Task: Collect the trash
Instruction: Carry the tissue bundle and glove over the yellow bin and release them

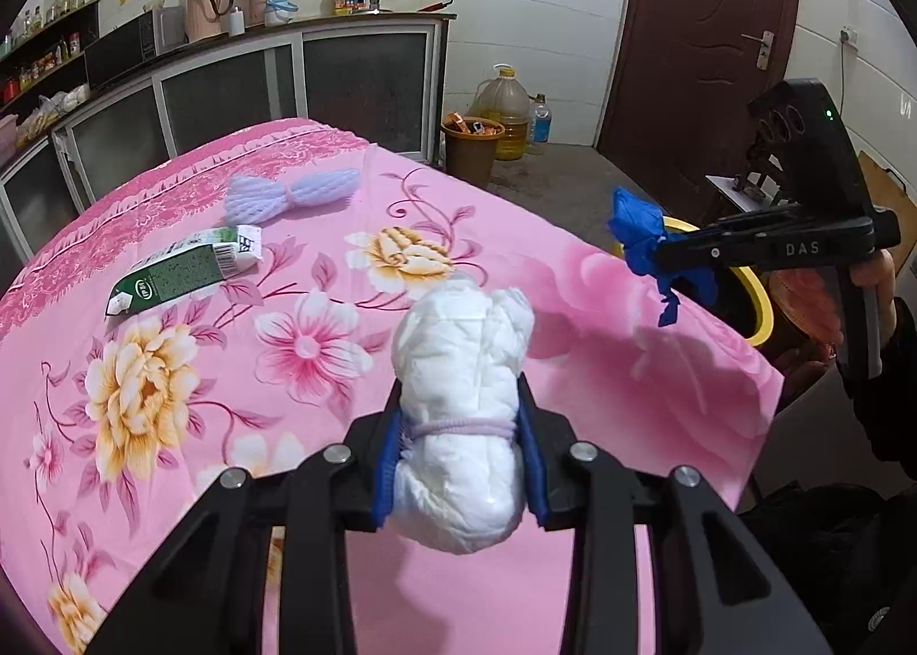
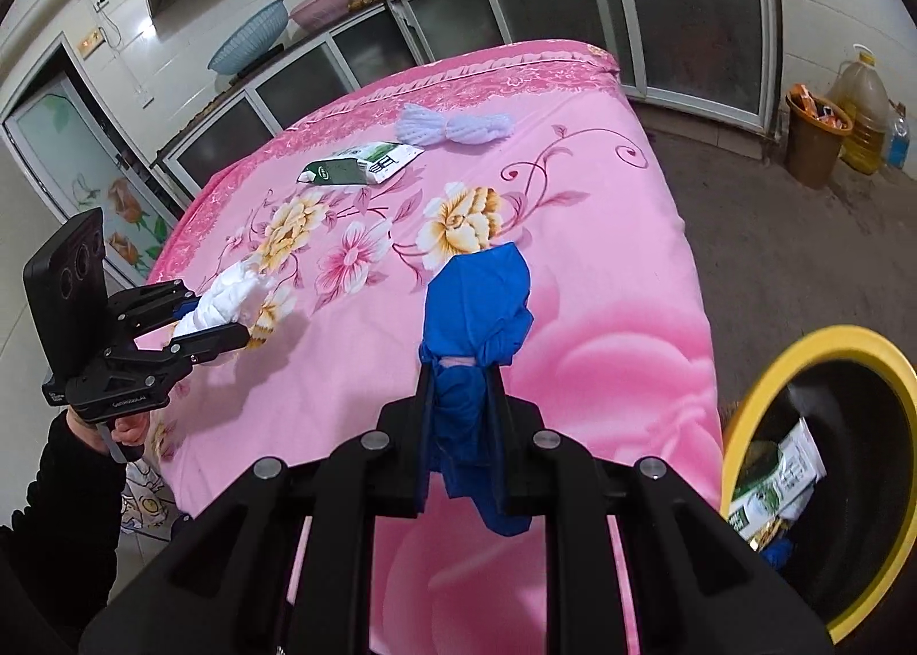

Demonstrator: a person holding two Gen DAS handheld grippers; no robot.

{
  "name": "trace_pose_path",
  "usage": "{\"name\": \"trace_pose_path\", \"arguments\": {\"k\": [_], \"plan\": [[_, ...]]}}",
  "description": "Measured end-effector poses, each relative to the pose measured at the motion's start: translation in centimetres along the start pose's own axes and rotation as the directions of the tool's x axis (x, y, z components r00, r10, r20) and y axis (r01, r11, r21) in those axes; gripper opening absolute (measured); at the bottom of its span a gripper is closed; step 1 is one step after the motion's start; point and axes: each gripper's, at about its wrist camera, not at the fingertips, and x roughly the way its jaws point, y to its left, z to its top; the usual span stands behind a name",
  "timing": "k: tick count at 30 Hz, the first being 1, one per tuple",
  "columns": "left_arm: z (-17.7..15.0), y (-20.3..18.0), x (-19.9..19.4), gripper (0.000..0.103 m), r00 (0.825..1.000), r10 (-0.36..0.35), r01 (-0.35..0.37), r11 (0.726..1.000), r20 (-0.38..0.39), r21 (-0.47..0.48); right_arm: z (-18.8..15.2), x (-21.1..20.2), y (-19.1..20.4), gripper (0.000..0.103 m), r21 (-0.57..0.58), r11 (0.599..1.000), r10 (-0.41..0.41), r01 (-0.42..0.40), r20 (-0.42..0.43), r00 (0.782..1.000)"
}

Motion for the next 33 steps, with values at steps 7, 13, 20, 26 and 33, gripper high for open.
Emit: {"name": "trace_pose_path", "arguments": {"k": [7, 13, 20, 26, 33], "plan": [[0.2, -3.2, -0.2, 0.033, 0.997, 0.068, -0.066, 0.996, 0.033, -0.066, -2.4, -2.3, -1.5, 0.016, 0.034, 0.999, 0.005, -0.006, 0.023, 1.0], [1.9, -6.3, 0.2, 0.033, 0.989, 0.128, -0.122, 0.988, 0.068, -0.097, -4.2, -4.5, -3.8, 0.016, 0.086, 0.996, -0.01, 0.005, 0.058, 0.998], [5.0, -10.8, 1.1, 0.033, 0.987, 0.104, -0.096, 0.993, 0.12, -0.072, -5.2, -7.4, -7.7, 0.016, 0.173, 0.983, -0.075, 0.054, 0.115, 0.991], [7.9, -14.9, 2.4, 0.033, 0.984, 0.083, -0.082, 0.997, 0.157, -0.015, -5.9, -9.5, -11.2, 0.016, 0.239, 0.965, -0.145, 0.107, 0.151, 0.978], [10.6, -18.9, 4.2, 0.033, 0.985, 0.03, -0.04, 0.998, 0.173, 0.05, -6.6, -11.8, -14.6, 0.016, 0.298, 0.942, -0.213, 0.152, 0.183, 0.96]]}}
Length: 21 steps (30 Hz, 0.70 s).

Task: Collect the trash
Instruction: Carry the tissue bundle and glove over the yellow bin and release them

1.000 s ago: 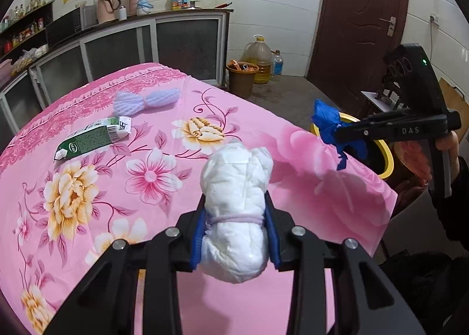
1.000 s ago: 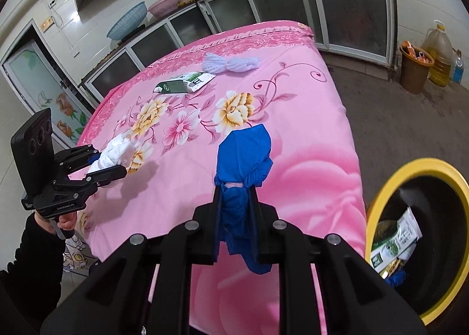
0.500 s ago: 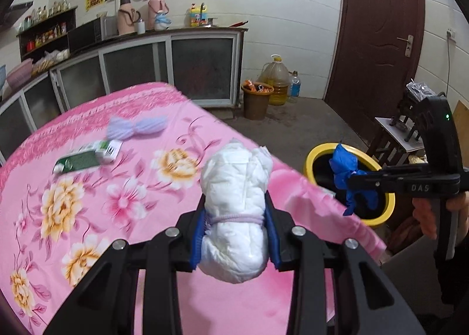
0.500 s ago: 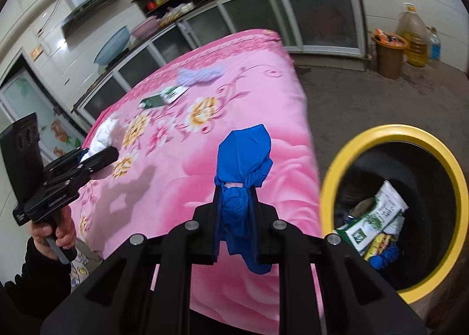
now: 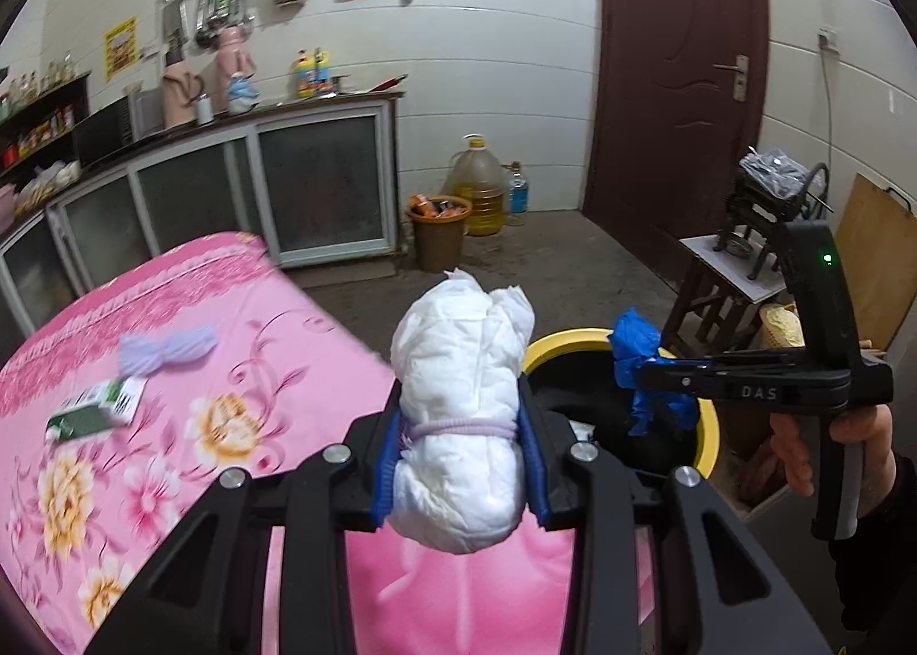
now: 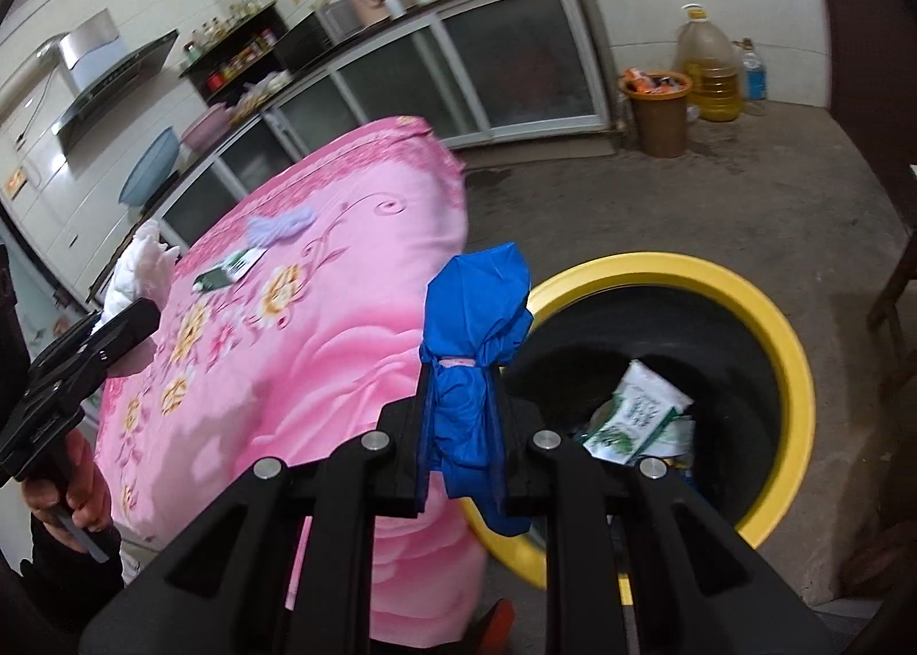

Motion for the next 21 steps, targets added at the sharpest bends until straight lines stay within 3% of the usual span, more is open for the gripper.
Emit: {"name": "trace_pose_path", "arguments": {"k": [11, 21], "plan": [[2.2, -3.9, 2.9, 0.033, 0.999, -0.029, 0.028, 0.999, 0.031, 0.04, 0.6, -0.8, -3.8, 0.016, 0.047, 0.997, -0.059, 0.057, 0.03, 0.998], [3.1, -6.6, 4.6, 0.033, 0.998, -0.048, 0.045, 0.997, 0.039, 0.069, 0.0, 0.6, -6.1, 0.016, 0.102, 0.991, -0.088, 0.087, 0.004, 0.996]]}}
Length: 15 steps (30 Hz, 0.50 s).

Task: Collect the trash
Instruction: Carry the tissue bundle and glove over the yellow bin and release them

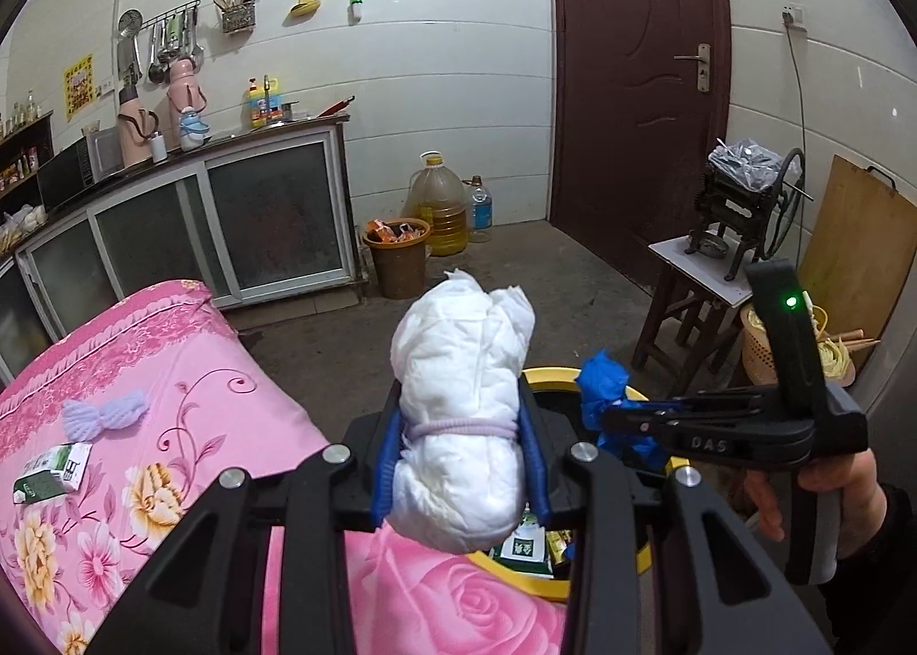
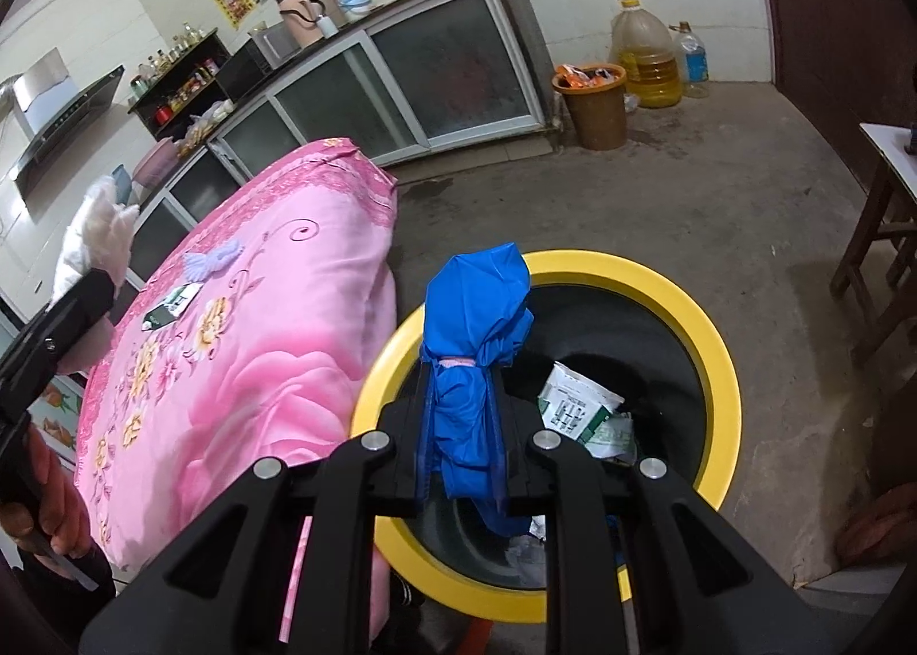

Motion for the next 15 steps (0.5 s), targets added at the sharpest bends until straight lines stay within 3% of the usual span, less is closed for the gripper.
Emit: {"name": "trace_pose_path", "arguments": {"k": [15], "plan": [[-0.6, -1.7, 2.7, 0.033, 1.0, -0.024, 0.025, 1.0, -0.006, 0.012, -1.0, 1.6, -1.9, 0.016, 0.029, 0.998, -0.058, 0.059, -0.03, 0.998]]}}
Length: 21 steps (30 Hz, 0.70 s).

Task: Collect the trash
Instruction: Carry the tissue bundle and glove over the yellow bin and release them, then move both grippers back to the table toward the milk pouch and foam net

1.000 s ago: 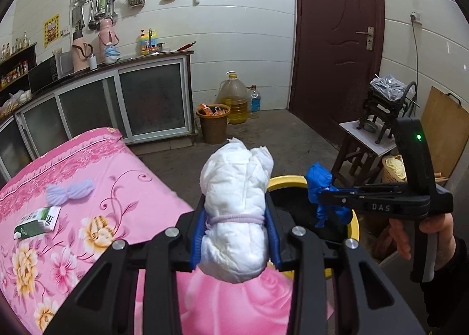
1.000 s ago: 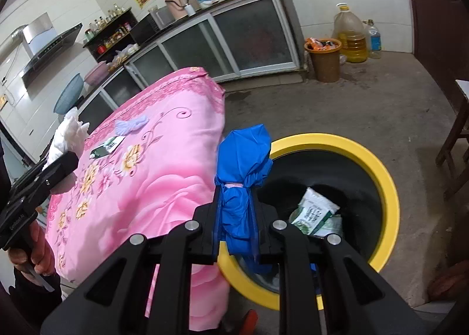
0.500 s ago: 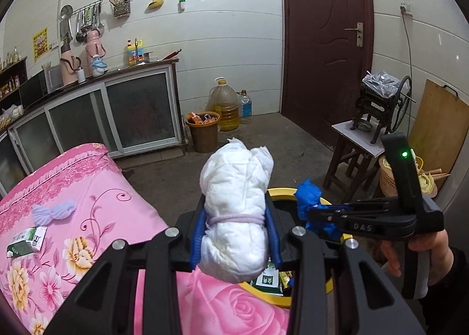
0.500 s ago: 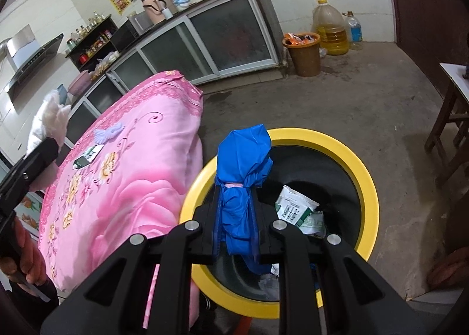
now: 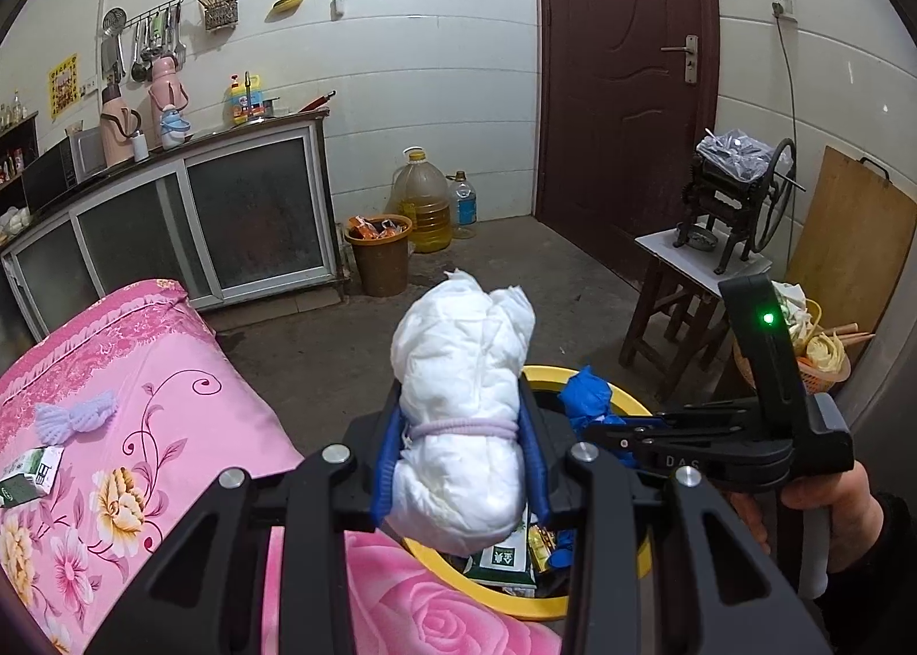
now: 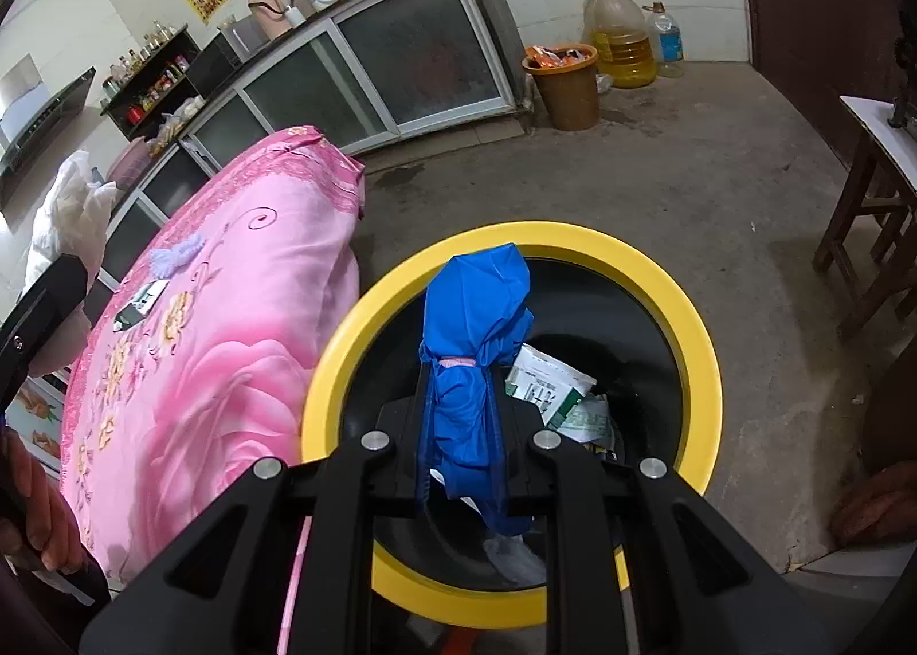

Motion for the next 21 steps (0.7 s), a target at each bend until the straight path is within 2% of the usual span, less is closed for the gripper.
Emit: {"name": "trace_pose_path", "arguments": {"k": [5, 10, 12, 13, 14, 15, 16, 17, 21], "plan": [[-0.4, -0.2, 1.2, 0.033, 1.0, -0.015, 0.015, 1.0, -0.026, -0.013, -0.1, 0.7, -0.6, 0.016, 0.012, 1.0, -0.017, 0.017, -0.017, 1.0], [-1.1, 0.2, 3.9, 0.033, 0.995, -0.039, 0.034, 0.998, -0.097, -0.057, -0.3, 1.4, -1.1, 0.017, 0.03, 0.999, -0.039, 0.04, -0.035, 0.999], [-1.5, 0.5, 4.9, 0.037, 0.991, -0.039, 0.031, 0.997, -0.127, -0.072, -0.3, 1.8, -1.3, 0.017, 0.031, 0.999, -0.042, 0.044, -0.052, 0.998], [-1.7, 0.6, 5.2, 0.046, 0.99, -0.038, 0.028, 0.997, -0.138, -0.075, -0.3, 2.0, -1.3, 0.018, 0.032, 0.998, -0.05, 0.052, -0.062, 0.997], [-1.9, 0.8, 5.6, 0.064, 0.988, -0.034, 0.022, 0.996, -0.152, -0.081, -0.3, 2.1, -1.4, 0.022, 0.035, 0.998, -0.055, 0.057, -0.068, 0.996], [-2.2, 1.0, 5.8, 0.072, 0.987, -0.026, 0.012, 0.996, -0.157, -0.092, -0.3, 2.2, -1.7, 0.026, 0.046, 0.997, -0.064, 0.068, -0.072, 0.995], [-2.4, 1.4, 5.8, 0.084, 0.988, -0.023, 0.007, 0.995, -0.154, -0.102, -0.3, 2.2, -1.9, 0.036, 0.054, 0.996, -0.072, 0.076, -0.072, 0.995], [-2.6, 1.6, 5.7, 0.089, 0.988, -0.022, 0.006, 0.994, -0.152, -0.106, -0.4, 2.2, -2.1, 0.044, 0.061, 0.995, -0.079, 0.083, -0.068, 0.995], [-3.2, 3.1, 5.7, 0.095, 0.984, 0.01, -0.03, 0.993, -0.179, -0.112, -0.5, 2.0, -3.1, 0.045, 0.087, 0.989, -0.11, 0.116, -0.07, 0.991]]}}
